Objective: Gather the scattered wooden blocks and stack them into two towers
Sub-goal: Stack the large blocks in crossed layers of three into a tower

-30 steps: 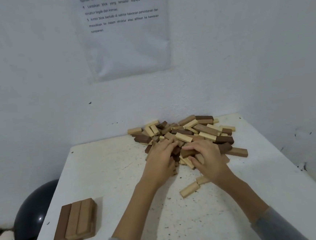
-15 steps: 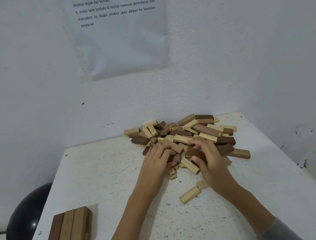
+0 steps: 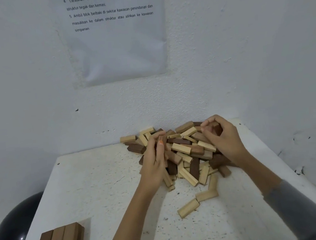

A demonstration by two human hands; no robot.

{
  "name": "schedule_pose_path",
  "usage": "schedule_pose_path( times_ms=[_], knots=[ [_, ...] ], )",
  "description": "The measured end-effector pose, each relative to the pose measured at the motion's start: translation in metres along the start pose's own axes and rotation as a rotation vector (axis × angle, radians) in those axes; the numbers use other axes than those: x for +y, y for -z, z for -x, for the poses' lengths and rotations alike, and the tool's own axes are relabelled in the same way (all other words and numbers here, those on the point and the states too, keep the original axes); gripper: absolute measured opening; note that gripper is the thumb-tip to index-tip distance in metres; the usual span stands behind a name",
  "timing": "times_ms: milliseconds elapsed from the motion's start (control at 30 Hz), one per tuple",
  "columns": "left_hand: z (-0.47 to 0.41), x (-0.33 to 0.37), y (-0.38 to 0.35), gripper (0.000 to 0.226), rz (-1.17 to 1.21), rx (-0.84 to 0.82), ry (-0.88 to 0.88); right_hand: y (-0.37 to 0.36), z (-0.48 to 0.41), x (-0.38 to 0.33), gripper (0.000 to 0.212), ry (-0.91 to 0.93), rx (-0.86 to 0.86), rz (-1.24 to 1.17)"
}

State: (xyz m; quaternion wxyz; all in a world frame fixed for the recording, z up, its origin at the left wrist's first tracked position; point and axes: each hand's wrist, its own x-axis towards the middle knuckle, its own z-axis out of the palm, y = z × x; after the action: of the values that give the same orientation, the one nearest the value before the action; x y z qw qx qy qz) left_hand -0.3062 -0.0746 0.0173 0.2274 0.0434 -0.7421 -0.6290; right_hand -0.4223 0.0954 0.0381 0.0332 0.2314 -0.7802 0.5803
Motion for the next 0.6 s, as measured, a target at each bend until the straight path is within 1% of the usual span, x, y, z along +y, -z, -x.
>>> schedule_pose_path(
  times_ms=[67,233,367,467,600],
  knots=[
    [-0.011,0.0,-0.005,0.025,-0.005,-0.014,0.025,0.006,-0.019,0.008,0.012,-0.001,-0.031,0.059],
    [-0.039,-0.001,-0.015,0.026,-0.04,-0.047,0.063,0.011,-0.06,0.045,0.029,0.023,-0.134,0.25],
    [-0.054,-0.004,-0.02,0.027,0.011,-0.02,0.066,0.007,-0.082,0.065,0.034,0.084,-0.274,0.399],
    [-0.06,-0.009,-0.021,0.025,0.036,-0.004,0.067,0.004,-0.09,0.07,0.03,0.104,-0.334,0.425],
    [-0.063,-0.015,-0.022,0.026,0.043,-0.003,0.082,0.0,-0.094,0.077,0.022,0.125,-0.308,0.46]
  ],
)
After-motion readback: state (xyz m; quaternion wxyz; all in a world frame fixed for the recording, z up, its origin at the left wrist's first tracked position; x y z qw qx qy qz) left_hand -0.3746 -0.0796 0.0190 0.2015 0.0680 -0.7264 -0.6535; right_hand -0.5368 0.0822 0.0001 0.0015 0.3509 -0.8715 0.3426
